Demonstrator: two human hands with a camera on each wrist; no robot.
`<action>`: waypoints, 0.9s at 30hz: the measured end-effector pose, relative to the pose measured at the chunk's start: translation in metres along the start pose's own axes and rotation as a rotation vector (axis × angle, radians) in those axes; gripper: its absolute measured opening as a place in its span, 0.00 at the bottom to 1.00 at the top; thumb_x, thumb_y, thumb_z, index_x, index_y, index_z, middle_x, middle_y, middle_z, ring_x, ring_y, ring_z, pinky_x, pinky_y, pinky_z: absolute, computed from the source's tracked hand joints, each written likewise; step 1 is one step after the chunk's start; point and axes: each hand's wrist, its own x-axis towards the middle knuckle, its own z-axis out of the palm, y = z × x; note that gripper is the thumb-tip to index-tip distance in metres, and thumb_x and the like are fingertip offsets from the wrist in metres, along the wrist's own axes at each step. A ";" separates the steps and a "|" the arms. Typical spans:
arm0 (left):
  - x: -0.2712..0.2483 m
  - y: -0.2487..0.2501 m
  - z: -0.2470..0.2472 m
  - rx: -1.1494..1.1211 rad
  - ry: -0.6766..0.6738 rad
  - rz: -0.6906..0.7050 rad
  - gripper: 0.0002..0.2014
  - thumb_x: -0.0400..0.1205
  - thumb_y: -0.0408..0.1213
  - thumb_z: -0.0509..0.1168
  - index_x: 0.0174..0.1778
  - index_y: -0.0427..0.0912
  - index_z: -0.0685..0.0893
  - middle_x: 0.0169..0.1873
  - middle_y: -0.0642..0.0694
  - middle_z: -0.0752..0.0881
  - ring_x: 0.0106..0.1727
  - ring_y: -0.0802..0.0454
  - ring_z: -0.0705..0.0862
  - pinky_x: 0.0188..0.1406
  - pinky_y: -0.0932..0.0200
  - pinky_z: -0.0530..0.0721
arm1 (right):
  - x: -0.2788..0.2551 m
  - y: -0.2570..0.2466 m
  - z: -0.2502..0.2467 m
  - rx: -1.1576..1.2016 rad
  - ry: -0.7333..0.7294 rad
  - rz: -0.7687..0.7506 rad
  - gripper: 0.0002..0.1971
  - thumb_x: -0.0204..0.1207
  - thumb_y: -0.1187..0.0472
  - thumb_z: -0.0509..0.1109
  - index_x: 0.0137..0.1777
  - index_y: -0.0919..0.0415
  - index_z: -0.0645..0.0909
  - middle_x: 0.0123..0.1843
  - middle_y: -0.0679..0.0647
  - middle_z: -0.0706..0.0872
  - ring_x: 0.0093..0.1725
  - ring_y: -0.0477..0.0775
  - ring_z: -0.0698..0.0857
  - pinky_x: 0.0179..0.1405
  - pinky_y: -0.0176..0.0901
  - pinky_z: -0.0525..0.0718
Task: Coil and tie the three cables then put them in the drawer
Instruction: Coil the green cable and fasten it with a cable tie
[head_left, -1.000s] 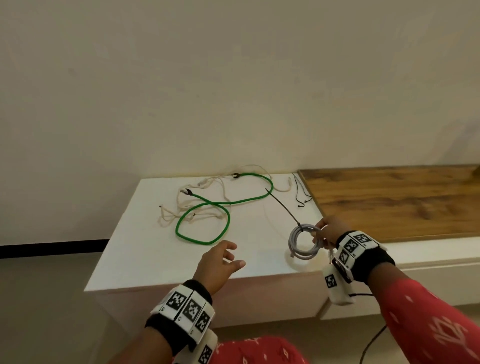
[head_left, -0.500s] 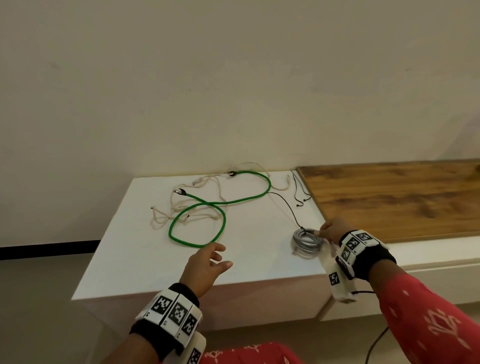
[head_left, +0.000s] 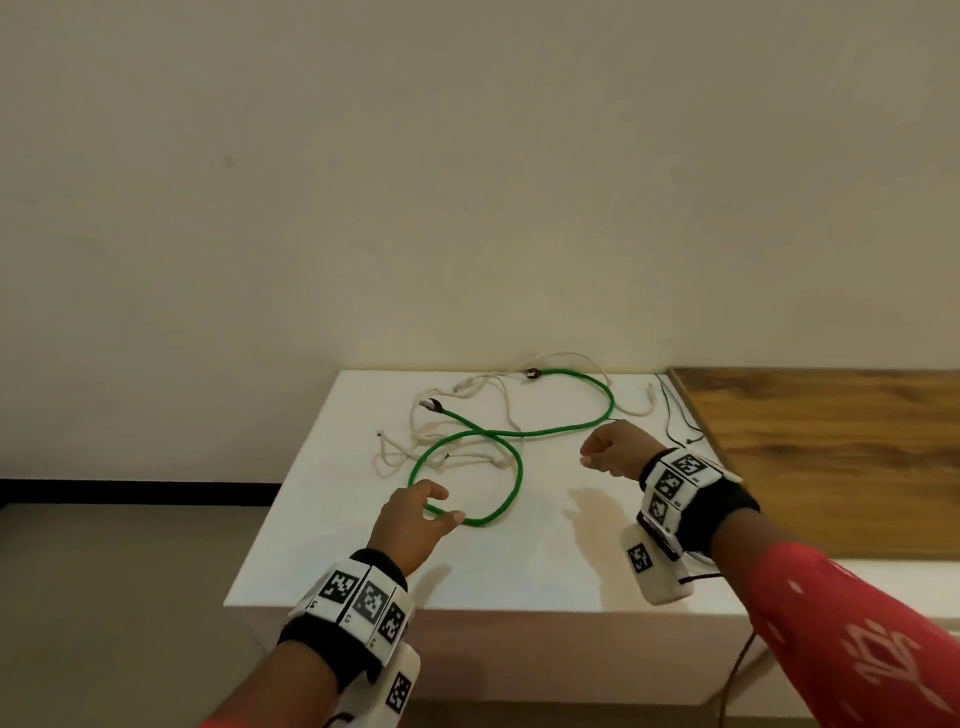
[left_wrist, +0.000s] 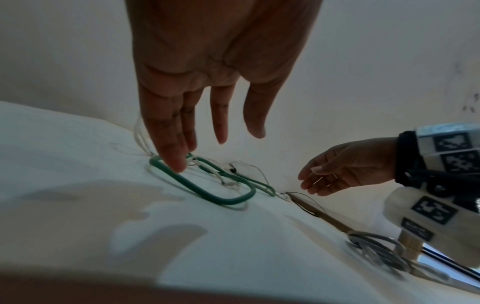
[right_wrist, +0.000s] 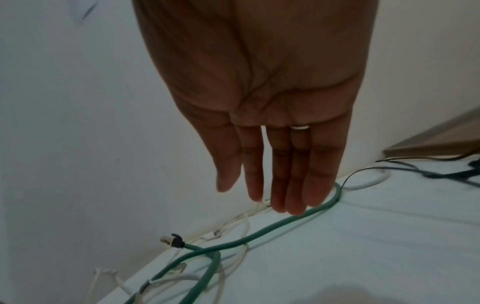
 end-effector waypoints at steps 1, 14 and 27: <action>0.004 -0.004 -0.003 0.016 -0.007 -0.009 0.17 0.77 0.41 0.68 0.60 0.41 0.79 0.59 0.44 0.79 0.64 0.46 0.77 0.62 0.55 0.75 | 0.010 -0.004 0.006 -0.003 -0.011 0.000 0.09 0.74 0.64 0.70 0.53 0.66 0.83 0.47 0.59 0.83 0.48 0.55 0.79 0.55 0.50 0.81; 0.062 -0.034 -0.018 0.069 -0.215 -0.086 0.20 0.77 0.45 0.67 0.62 0.38 0.79 0.60 0.41 0.80 0.60 0.47 0.79 0.53 0.62 0.75 | 0.110 -0.034 0.045 -0.471 -0.063 0.019 0.15 0.71 0.65 0.72 0.58 0.61 0.80 0.63 0.58 0.81 0.62 0.59 0.79 0.53 0.43 0.75; 0.039 -0.010 -0.048 -0.217 0.008 -0.111 0.24 0.77 0.40 0.69 0.66 0.32 0.75 0.66 0.38 0.73 0.55 0.42 0.82 0.55 0.48 0.84 | 0.055 -0.121 -0.041 -0.162 0.264 -0.394 0.03 0.70 0.67 0.73 0.43 0.63 0.85 0.38 0.55 0.80 0.40 0.54 0.78 0.43 0.41 0.71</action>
